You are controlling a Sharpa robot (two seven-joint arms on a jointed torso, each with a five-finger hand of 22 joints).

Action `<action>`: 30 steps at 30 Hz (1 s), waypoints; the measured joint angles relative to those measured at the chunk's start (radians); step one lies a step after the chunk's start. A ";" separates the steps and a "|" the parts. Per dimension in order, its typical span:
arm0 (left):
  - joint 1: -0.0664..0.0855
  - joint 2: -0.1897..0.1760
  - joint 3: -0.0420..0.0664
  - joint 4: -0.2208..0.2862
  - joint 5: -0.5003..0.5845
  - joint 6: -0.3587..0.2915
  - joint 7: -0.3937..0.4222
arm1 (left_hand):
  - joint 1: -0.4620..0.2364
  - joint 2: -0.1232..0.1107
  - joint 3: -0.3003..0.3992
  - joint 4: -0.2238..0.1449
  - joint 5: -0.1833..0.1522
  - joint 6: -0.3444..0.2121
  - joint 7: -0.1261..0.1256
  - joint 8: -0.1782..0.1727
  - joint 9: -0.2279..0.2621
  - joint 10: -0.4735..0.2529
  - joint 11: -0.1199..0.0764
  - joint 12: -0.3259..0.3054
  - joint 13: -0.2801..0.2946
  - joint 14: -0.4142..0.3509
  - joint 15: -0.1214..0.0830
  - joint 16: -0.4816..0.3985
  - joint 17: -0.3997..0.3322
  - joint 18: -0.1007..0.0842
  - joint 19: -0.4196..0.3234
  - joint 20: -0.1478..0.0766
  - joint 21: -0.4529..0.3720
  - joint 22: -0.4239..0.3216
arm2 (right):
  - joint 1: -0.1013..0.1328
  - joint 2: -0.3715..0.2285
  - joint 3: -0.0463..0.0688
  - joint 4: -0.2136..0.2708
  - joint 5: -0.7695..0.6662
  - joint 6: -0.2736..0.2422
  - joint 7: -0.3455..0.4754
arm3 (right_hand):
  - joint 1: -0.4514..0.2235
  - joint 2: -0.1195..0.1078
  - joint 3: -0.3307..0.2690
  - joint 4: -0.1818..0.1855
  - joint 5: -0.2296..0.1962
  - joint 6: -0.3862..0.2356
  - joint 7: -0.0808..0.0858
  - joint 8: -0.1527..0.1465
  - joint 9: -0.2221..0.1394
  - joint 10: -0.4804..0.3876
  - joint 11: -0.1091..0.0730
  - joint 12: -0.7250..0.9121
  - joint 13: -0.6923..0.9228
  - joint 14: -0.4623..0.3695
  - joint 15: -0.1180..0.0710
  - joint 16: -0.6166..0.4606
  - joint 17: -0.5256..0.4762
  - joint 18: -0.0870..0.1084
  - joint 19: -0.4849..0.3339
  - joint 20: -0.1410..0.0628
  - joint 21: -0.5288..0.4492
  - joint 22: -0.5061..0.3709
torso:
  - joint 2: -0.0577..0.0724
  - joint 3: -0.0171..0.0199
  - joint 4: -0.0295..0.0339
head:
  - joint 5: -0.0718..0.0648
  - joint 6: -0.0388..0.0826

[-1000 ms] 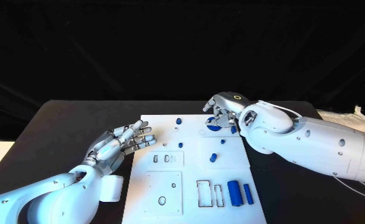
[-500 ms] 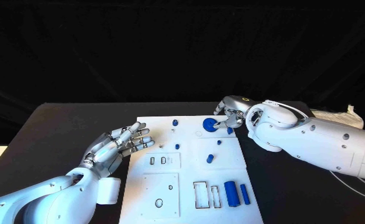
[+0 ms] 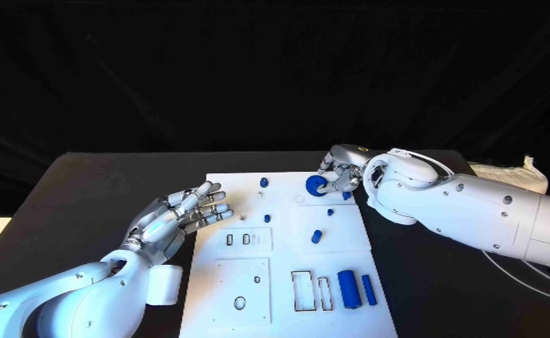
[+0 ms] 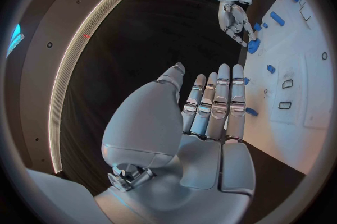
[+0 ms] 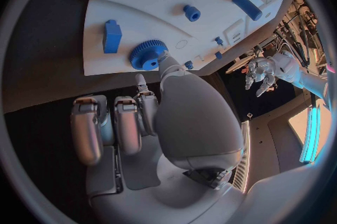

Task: Assemble the parts on the task board

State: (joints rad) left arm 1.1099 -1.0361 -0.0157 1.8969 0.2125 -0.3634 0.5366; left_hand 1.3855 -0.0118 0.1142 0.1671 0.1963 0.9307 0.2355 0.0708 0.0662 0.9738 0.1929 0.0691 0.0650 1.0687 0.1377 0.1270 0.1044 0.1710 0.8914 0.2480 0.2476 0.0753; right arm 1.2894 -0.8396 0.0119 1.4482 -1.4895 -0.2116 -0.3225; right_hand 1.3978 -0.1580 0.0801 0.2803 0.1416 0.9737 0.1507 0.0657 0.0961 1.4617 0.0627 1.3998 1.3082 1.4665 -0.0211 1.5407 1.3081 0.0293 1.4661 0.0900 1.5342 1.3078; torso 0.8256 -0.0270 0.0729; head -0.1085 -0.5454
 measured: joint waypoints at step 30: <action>0.000 0.001 0.000 -0.002 0.000 0.002 -0.003 | 0.000 0.000 0.000 0.000 0.000 0.000 0.000 0.000 0.000 0.000 0.000 0.000 0.000 0.000 0.000 0.000 -0.001 0.000 0.000 0.000 0.000 0.000 | -0.009 0.032 0.003 -0.024 -0.050 0.018 0.001 | 0.040 0.052 0.039 -0.045 -0.022 0.074 -0.015 0.018 0.013 0.004 -0.004 0.095 0.000 0.000 0.000 0.017 0.000 -0.016 0.000 0.000 0.021 0.000 | 0.000 -0.0007 0.0010 | 0.005 -0.009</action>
State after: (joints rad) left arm 1.1099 -1.0349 -0.0157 1.8945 0.2125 -0.3615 0.5339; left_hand 1.3855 -0.0118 0.1142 0.1671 0.1962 0.9307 0.2355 0.0708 0.0662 0.9738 0.1928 0.0692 0.0650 1.0687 0.1378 0.1270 0.1036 0.1710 0.8914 0.2481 0.2476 0.0751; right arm 1.2807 -0.8077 0.0147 1.4237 -1.5397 -0.1939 -0.3211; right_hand 1.4382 -0.1063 0.1190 0.2356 0.1194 1.0478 0.1359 0.0838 0.1086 1.4653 0.0592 1.4950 1.3078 1.4666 -0.0212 1.5579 1.3077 0.0136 1.4661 0.0899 1.5551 1.3074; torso 0.8253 -0.0277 0.0738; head -0.1033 -0.5546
